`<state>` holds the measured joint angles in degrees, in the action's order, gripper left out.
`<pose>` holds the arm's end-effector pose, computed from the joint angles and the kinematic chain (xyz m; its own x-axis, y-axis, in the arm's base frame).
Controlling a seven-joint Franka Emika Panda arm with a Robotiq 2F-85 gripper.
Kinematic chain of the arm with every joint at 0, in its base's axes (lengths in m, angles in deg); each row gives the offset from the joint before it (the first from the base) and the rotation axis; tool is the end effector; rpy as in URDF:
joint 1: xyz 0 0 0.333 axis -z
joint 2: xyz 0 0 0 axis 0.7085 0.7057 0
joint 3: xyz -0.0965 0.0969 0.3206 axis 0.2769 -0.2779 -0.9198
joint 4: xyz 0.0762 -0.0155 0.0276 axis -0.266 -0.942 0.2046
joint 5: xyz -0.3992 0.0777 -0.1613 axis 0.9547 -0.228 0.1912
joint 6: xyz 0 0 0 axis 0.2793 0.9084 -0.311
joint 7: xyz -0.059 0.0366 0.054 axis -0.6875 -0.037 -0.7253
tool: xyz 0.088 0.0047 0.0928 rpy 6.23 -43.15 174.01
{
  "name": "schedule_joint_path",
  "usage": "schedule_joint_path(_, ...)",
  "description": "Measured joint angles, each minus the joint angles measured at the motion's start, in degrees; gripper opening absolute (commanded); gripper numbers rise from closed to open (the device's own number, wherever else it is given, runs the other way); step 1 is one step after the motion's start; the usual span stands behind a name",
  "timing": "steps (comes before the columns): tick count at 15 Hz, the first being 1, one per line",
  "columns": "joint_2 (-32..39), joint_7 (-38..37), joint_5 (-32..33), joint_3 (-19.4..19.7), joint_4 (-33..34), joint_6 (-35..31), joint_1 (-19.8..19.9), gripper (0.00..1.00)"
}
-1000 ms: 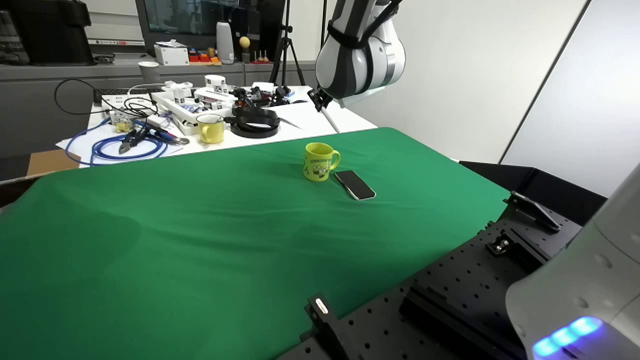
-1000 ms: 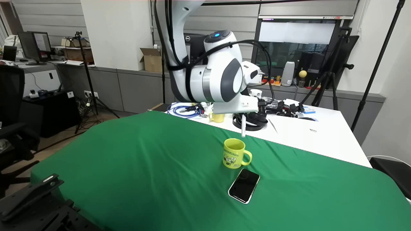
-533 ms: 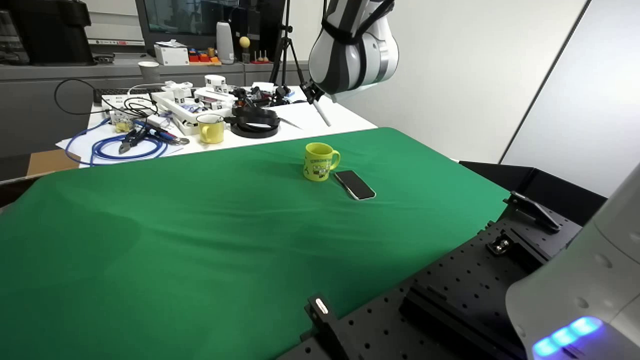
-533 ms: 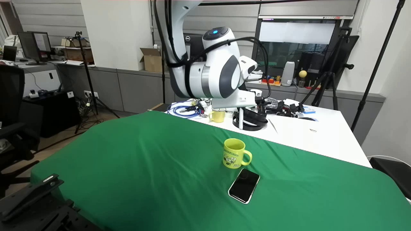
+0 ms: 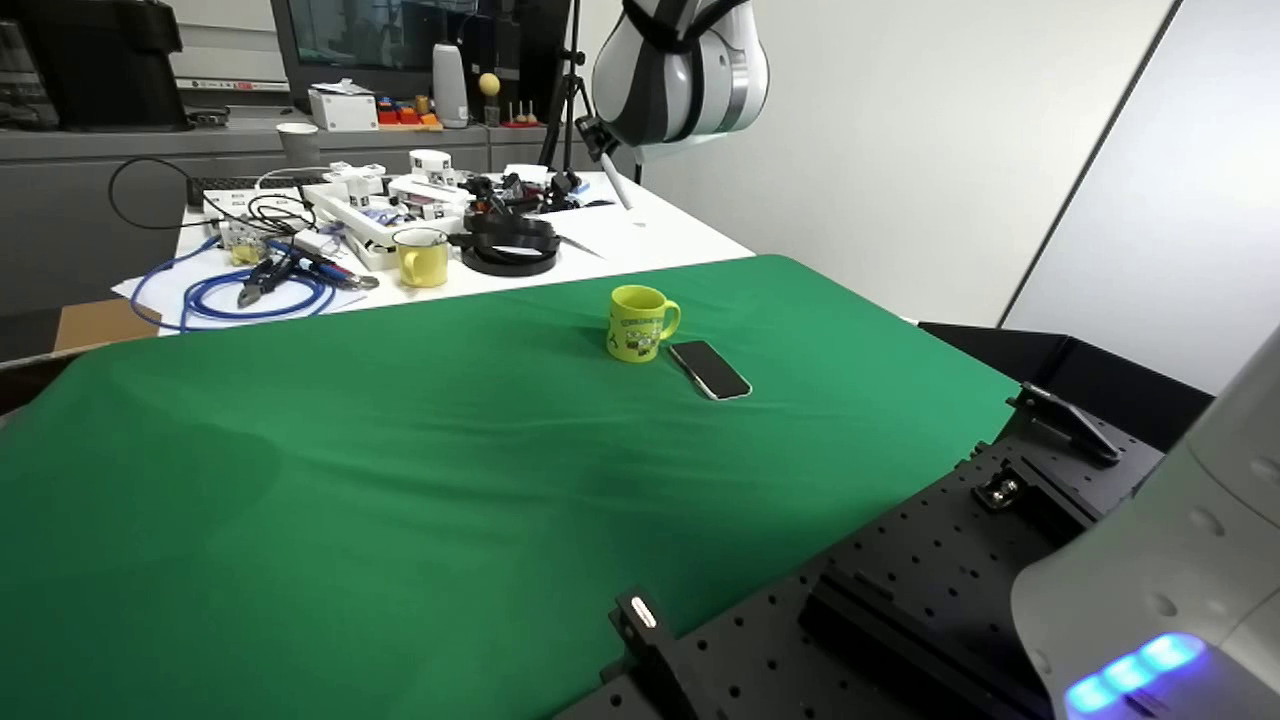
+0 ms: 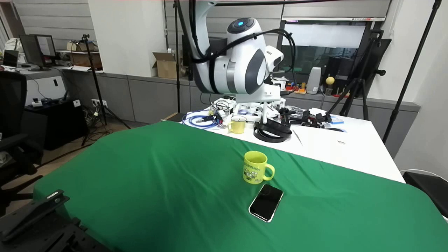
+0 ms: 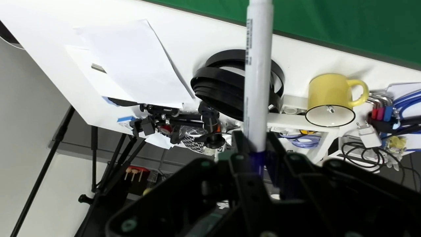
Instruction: Put the marker in the mug
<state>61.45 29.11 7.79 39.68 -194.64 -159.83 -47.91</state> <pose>0.7089 -0.0552 0.1947 0.6904 0.1949 0.6967 0.0637 -0.9757 0.2099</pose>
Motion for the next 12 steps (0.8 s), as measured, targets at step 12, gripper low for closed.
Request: schedule_joint_path(12,6.4,0.0,1.0,-4.1,4.6,0.0,3.7,0.05)
